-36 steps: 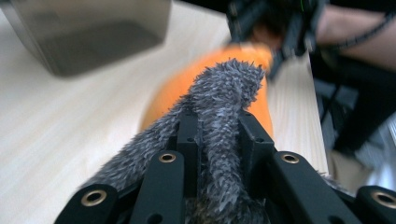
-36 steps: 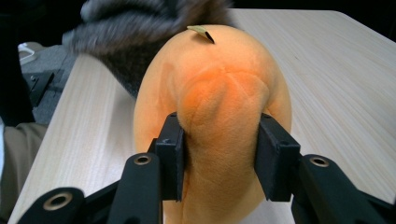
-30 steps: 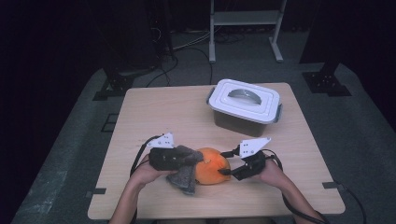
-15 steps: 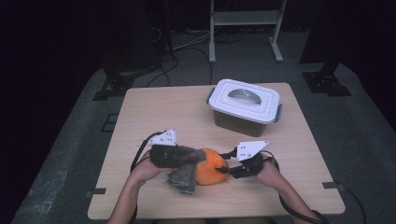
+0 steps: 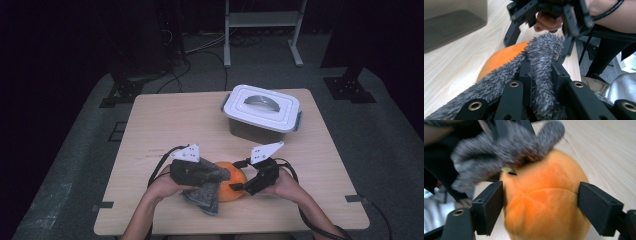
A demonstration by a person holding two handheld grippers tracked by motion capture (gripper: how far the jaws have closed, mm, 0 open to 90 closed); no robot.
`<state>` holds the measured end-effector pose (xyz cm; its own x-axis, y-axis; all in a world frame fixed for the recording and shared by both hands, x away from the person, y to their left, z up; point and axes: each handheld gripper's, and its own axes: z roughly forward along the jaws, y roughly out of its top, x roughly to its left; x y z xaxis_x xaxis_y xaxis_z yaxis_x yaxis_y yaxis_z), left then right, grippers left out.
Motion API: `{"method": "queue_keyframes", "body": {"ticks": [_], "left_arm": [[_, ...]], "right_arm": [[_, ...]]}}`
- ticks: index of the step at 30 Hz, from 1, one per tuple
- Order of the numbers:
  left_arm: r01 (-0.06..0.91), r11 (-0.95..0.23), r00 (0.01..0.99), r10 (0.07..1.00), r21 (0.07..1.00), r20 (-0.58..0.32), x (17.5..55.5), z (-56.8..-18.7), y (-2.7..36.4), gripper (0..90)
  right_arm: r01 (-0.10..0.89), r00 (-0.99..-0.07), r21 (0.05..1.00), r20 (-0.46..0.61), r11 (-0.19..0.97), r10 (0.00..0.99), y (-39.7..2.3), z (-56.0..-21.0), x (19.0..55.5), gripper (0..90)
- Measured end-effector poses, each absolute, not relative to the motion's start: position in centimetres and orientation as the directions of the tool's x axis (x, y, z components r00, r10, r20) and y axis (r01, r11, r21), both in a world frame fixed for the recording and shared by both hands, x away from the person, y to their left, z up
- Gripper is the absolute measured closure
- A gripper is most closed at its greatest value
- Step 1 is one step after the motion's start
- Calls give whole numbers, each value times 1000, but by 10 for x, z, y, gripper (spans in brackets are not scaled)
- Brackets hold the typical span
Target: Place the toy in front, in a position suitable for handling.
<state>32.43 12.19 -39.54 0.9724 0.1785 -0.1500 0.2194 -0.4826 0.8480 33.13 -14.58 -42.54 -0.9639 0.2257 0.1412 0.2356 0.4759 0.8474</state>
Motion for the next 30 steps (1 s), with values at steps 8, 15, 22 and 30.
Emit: {"method": "queue_keyframes", "body": {"ticks": [8, 15, 22, 30], "left_arm": [[232, -426, 959, 251, 874, -132, 335, -382, 136, 741], [235, -461, 937, 340, 856, -74, 348, -375, 136, 737], [239, -474, 956, 266, 848, -121, 338, -399, 124, 739], [214, -501, 970, 213, 838, -120, 328, -403, 122, 735]], "right_arm": [[144, -966, 869, 20, 473, 257, -146, -419, 335, 568], [40, -969, 880, -81, 473, 233, -139, -420, 345, 543], [134, -977, 887, 44, 443, 208, -156, -421, 336, 263], [223, -967, 869, 140, 441, 215, -156, -439, 341, 255]]}}
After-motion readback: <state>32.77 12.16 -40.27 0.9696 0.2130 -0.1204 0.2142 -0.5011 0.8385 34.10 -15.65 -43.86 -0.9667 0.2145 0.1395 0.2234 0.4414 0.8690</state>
